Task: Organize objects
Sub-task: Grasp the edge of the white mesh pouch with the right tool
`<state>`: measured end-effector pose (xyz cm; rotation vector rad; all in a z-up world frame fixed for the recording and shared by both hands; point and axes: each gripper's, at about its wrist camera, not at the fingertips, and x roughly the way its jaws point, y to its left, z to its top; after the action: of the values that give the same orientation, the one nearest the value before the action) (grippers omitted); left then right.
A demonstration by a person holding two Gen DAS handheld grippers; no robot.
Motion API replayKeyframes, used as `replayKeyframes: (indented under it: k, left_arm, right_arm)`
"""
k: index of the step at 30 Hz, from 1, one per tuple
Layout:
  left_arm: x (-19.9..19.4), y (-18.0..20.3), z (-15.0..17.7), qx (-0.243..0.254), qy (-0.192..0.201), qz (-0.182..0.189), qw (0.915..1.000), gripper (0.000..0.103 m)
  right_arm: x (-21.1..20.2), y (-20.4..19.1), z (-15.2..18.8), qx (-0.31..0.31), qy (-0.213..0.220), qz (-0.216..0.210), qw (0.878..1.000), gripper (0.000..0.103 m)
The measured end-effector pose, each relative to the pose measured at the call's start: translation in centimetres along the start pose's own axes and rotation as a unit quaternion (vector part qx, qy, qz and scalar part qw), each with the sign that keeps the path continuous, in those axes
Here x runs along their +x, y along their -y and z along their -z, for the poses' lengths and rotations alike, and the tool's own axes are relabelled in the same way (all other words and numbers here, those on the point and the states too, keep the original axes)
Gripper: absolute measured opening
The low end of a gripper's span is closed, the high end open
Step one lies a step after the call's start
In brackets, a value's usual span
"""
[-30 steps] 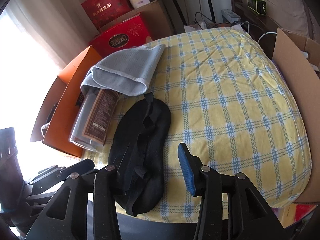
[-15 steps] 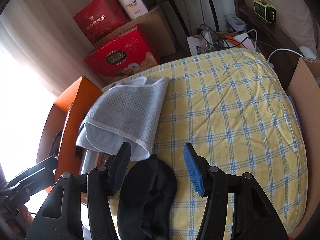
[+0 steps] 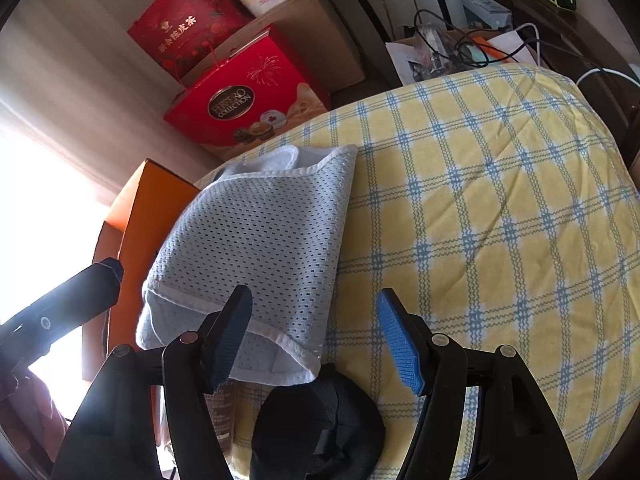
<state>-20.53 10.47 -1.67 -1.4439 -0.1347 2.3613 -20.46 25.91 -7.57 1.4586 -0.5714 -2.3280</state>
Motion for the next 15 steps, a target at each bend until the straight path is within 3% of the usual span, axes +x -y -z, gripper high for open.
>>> replayKeyframes:
  k: [2,4,6,12,15]
  left_arm:
    - [0.3,-0.1,0.2,-0.001,-0.002,0.0,1.0,0.056]
    - [0.7,-0.2,0.3,-0.003,-0.005,0.001,1.0,0.056]
    - [0.9,-0.3,0.5,-0.005,-0.007,0.0,1.0,0.056]
    - [0.4,-0.3,0.7,-0.007,-0.003,0.008,0.9999,0.056]
    - [-0.2,-0.3,0.8,-0.01,0.001,0.012,0.9999,0.056]
  right_arm:
    - [0.5,0.1,0.1,0.007,-0.002,-0.022,1.0,0.067]
    - [0.8,0.2,0.1,0.012,-0.005,-0.04,0.999,0.058]
    - [1.2,0.3,0.1,0.015,-0.009,-0.048,0.999,0.019]
    - [-0.5,1.0,0.2,0.014,0.02,-0.034,0.999,0.008]
    - [-2.6,0.9,0.3,-0.008,0.045,0.002,0.999,0.007]
